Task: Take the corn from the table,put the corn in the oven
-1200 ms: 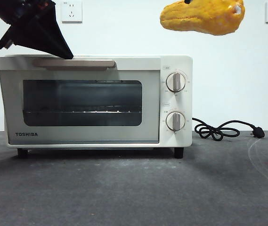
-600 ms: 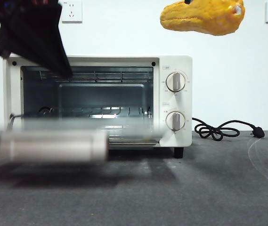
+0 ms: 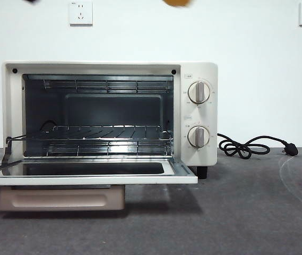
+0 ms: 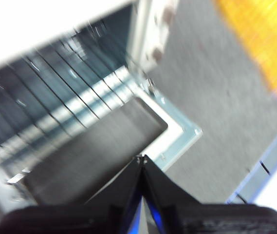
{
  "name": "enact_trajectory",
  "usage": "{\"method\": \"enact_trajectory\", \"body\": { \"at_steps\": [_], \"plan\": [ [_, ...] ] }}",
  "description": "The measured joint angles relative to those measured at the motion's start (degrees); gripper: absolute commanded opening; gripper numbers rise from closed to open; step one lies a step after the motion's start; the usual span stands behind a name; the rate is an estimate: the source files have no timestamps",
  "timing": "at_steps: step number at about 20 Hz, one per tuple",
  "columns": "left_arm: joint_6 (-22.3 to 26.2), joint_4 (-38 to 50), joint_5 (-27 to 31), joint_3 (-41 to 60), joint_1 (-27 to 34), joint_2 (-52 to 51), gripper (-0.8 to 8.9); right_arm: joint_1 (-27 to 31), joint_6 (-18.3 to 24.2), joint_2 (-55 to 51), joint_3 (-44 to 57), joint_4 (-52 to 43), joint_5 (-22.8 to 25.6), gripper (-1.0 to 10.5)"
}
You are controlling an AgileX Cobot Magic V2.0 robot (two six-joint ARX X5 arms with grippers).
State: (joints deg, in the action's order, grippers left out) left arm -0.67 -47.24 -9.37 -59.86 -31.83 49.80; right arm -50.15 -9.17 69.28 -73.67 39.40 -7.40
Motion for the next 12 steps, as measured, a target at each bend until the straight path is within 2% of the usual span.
{"method": "enact_trajectory", "body": {
  "at_steps": [3,7,12],
  "plan": [
    [-0.6,-0.1,2.4,0.0,0.0,-6.8,-0.06,-4.5,3.5,2.8,0.0,-7.9,0.6,-0.1],
    [-2.5,-0.1,4.0,0.0,0.0,-15.7,-0.06,-7.1,9.7,9.4,0.0,-13.1,3.3,-0.1],
    [-4.3,-0.2,5.0,0.0,0.0,-24.5,-0.06,-7.2,18.5,21.1,0.0,-17.1,11.6,-0.1]
  ]
}}
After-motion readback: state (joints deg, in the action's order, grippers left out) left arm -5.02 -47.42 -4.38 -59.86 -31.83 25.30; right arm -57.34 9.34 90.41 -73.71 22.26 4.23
